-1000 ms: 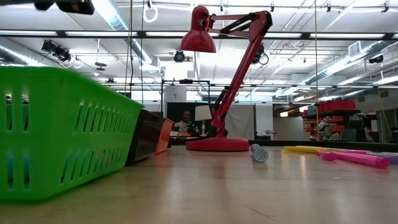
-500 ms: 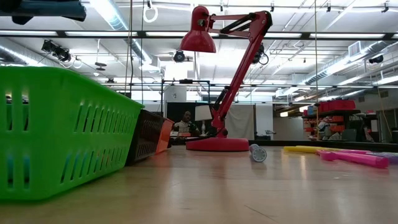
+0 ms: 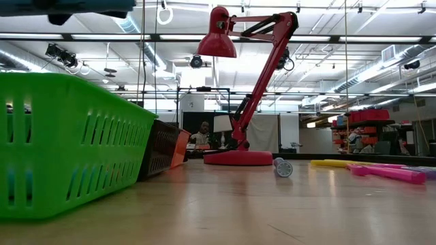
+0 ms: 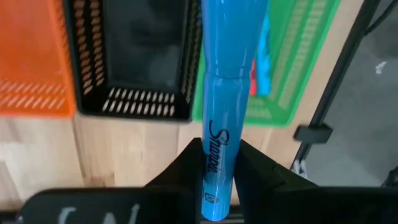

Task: Pick & Place Markers
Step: Put the right blue highlighter into the green bin

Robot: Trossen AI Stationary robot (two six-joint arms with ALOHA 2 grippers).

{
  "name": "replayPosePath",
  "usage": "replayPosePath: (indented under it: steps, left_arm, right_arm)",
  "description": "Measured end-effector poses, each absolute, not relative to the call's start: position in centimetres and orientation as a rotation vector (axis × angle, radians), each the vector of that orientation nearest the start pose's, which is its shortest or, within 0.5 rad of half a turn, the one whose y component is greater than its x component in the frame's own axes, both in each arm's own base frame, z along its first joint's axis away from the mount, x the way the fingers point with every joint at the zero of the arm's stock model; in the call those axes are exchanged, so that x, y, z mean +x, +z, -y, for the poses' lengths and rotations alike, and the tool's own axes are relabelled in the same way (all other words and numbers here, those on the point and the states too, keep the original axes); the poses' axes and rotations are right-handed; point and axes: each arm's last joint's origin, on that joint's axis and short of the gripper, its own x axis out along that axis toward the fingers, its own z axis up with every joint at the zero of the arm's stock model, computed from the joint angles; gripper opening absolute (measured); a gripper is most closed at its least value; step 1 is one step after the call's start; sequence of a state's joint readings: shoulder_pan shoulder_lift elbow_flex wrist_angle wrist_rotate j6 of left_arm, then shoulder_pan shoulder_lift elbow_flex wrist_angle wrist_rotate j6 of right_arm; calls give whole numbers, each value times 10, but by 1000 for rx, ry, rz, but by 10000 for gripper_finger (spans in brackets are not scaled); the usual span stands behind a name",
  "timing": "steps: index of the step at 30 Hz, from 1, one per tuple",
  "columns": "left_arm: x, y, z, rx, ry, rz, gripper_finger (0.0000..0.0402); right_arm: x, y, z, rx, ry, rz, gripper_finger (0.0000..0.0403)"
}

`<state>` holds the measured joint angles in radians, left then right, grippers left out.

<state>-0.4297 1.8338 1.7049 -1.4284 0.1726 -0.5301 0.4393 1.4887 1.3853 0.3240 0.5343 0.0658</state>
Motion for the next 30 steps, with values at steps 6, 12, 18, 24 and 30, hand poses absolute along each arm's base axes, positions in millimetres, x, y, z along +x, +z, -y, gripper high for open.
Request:
replayPosePath:
  steps: [6,12,18,24,30]
  left_arm:
    - [323,289,156,-215,-67,-1609,68]
    - [325,281,167,-200,-36,-1613,68]
    - [335,258,185,-182,-46,-1610,68]
    - [346,238,189,-173,-17,-1621,68]
    - [351,224,193,-154,-12,-1634,68]
  right_arm:
    - [312,423,-131,176,-87,211,229]
    - [312,423,-131,175,-87,211,229]
    - [312,422,-131,171,-87,207,229]
    - [313,422,-131,167,-88,201,229]
    - [313,420,-131,159,-88,186,229]
